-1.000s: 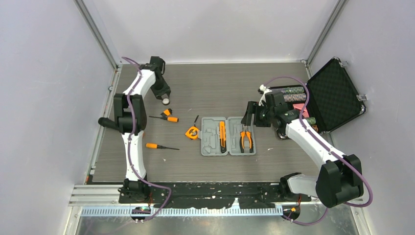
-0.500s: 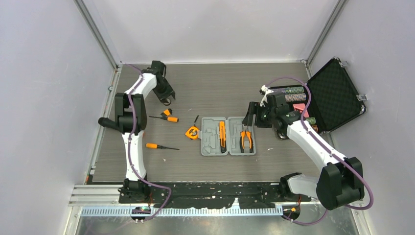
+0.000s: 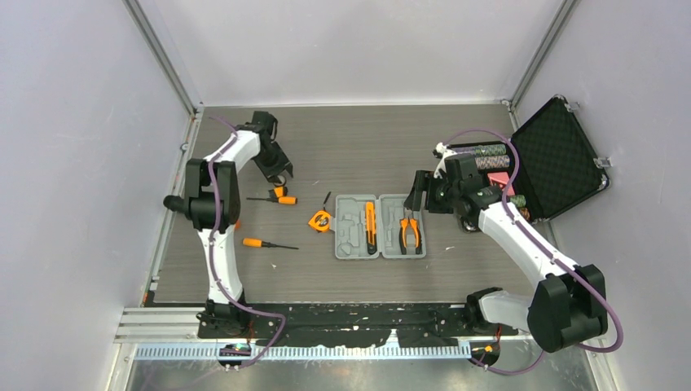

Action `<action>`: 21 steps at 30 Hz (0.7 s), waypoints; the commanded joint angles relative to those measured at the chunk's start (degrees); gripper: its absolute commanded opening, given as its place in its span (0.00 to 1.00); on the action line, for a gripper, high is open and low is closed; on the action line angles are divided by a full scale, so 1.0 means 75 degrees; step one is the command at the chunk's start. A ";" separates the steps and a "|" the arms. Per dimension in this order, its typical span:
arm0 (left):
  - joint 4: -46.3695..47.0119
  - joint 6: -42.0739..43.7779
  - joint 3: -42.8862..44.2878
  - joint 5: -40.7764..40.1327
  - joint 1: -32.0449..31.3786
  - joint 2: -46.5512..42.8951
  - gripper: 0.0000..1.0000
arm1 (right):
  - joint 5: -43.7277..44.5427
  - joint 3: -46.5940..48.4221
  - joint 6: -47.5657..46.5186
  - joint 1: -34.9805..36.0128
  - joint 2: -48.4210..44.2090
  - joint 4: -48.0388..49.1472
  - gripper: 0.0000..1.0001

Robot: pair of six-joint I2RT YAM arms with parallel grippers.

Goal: Pack the tool kit
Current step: Move the tool to the center of the board.

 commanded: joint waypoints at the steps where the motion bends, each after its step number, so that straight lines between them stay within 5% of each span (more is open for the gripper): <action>1: -0.0234 -0.0009 -0.0779 0.0070 -0.0277 -0.0840 0.44 | -0.0062 -0.0001 -0.0061 -0.0020 -0.0322 0.0109 0.72; 12: 0.0686 -0.0608 -0.3799 0.1029 -0.1449 -0.2273 0.44 | -0.0073 -0.0246 -0.0060 -0.0037 -0.0696 0.0112 0.72; 21: 0.0159 -0.0568 -0.3865 0.0062 -0.1790 -0.3603 0.59 | -0.0104 -0.0312 -0.0057 -0.0037 -0.0958 0.0007 0.72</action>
